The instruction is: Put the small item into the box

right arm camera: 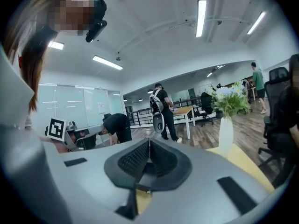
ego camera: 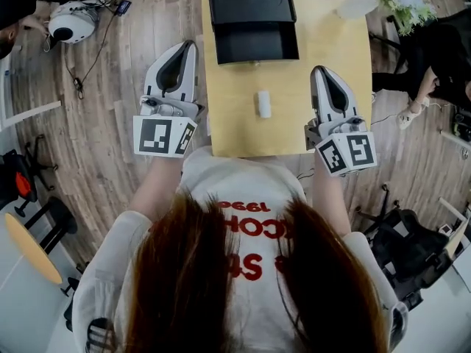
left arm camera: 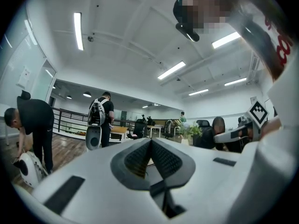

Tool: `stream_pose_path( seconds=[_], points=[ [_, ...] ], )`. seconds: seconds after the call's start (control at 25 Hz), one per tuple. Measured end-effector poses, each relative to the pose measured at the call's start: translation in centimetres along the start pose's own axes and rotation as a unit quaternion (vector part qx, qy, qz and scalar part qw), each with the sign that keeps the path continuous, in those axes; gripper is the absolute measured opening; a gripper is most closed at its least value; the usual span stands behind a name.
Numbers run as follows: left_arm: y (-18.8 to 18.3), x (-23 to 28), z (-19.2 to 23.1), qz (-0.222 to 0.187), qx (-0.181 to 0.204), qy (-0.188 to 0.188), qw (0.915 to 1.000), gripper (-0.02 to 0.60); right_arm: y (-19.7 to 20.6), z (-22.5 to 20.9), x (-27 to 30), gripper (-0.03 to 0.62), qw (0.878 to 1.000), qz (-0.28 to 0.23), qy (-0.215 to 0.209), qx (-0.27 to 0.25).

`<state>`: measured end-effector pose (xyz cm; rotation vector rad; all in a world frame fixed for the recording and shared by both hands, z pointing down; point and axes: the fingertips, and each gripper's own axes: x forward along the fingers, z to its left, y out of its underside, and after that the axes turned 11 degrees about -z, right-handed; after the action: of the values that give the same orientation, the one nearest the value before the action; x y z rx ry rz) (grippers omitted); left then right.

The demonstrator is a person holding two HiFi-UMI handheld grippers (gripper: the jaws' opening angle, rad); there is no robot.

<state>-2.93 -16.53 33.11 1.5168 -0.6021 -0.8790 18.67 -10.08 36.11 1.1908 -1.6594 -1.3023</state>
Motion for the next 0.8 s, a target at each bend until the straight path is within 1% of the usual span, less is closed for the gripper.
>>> stream_pose_path(
  seconds=[0.16,0.32,0.36,0.44,0.56,0.68,0.8],
  points=[
    [1.7,-0.3,0.0,0.018,-0.009,0.01,0.9998,0.008,5.2,0.7,-0.4,0.008,0.998,0.063,0.017,0.008],
    [3.2,-0.6,-0.1,0.033,-0.019,0.02,0.9991,0.006,11.9,1.7,-1.1,0.009,0.989,0.142,0.025,0.021],
    [3.5,-0.7,-0.1,0.037,-0.021,0.022,0.9988,0.008,13.7,1.9,-1.4,0.022,0.986,0.164,0.027,0.024],
    [4.3,-1.0,-0.1,0.047,-0.026,0.026,0.9982,0.007,17.1,2.1,-2.2,0.081,0.977,0.206,0.032,0.032],
    [5.2,-1.5,0.0,0.06,-0.031,0.03,0.9972,0.008,20.8,2.7,-3.0,0.111,0.966,0.254,0.035,0.029],
    [5.7,-1.9,0.0,0.07,-0.034,0.034,0.9964,0.008,23.2,3.3,-3.7,0.149,0.957,0.286,0.037,0.025],
    [6.0,-2.1,-0.2,0.075,-0.036,0.037,0.9958,0.008,24.6,3.7,-4.1,0.183,0.95,0.309,0.036,0.024]
  ],
)
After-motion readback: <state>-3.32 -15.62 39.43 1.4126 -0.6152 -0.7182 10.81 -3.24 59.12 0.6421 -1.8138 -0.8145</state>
